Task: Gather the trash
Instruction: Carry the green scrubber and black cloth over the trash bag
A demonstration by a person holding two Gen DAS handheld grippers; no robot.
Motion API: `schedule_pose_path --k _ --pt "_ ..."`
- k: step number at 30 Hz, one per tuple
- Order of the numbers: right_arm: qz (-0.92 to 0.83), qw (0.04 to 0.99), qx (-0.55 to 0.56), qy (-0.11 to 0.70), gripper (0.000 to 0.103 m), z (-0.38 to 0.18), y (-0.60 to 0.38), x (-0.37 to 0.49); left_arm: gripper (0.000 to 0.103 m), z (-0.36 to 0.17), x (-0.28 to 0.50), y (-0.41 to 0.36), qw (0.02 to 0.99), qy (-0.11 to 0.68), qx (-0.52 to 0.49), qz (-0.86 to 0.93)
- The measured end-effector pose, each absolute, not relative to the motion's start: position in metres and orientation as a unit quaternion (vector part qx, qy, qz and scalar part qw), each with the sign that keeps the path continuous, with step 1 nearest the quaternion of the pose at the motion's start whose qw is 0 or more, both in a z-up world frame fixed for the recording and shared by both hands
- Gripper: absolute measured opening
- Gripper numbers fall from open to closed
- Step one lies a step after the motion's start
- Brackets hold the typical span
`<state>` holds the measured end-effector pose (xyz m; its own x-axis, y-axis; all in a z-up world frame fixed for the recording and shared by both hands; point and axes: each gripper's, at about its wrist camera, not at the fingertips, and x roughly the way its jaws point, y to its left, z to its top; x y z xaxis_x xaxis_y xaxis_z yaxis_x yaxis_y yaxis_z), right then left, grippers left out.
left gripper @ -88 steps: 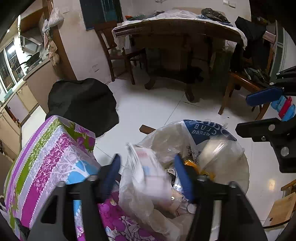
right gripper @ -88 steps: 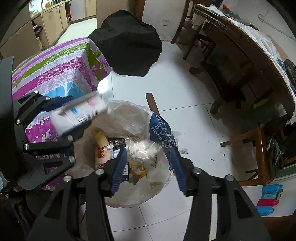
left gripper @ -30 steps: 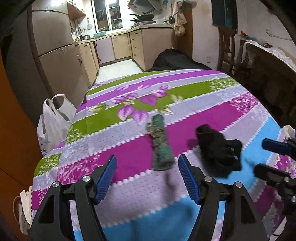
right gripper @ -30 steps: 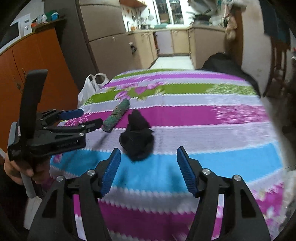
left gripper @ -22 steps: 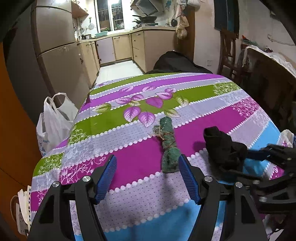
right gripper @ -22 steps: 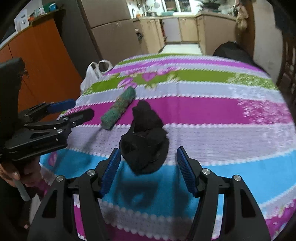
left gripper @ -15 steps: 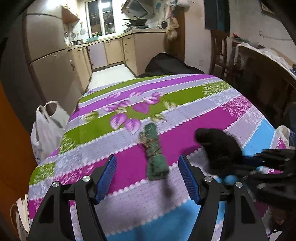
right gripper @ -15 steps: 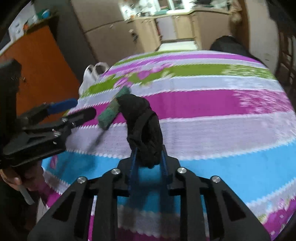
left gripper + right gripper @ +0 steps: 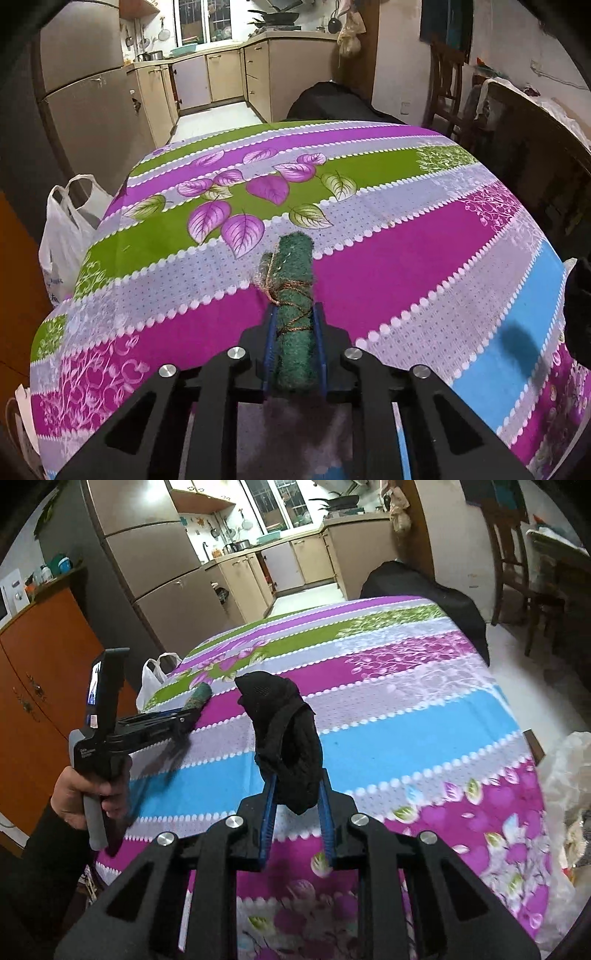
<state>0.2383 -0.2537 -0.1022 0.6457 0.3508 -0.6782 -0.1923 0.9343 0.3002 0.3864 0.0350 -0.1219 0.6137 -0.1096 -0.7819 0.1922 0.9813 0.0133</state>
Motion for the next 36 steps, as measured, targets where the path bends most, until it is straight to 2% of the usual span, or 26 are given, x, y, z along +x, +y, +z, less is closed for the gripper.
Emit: schedule_pose_path --k 9,22,29,36 --pt "0.141 0.900 0.106 0.400 0.020 -0.081 -0.272 0.228 0.019 -0.077 0.325 0.003 0.912 0.393 0.078 -0.081" --pt "0.074 0.921 0.089 0.371 0.020 -0.022 -0.350 0.197 0.019 -0.012 0.273 -0.149 0.920 0.312 0.165 -0.173" --pt "-0.014 0.927 0.078 0.367 0.020 -0.002 -0.427 0.177 0.019 -0.002 0.258 -0.239 0.906 0.292 0.194 -0.236" --pt "-0.088 0.910 0.086 0.395 0.020 -0.009 -0.493 0.164 0.019 -0.013 0.252 -0.323 0.881 0.303 0.217 -0.290"
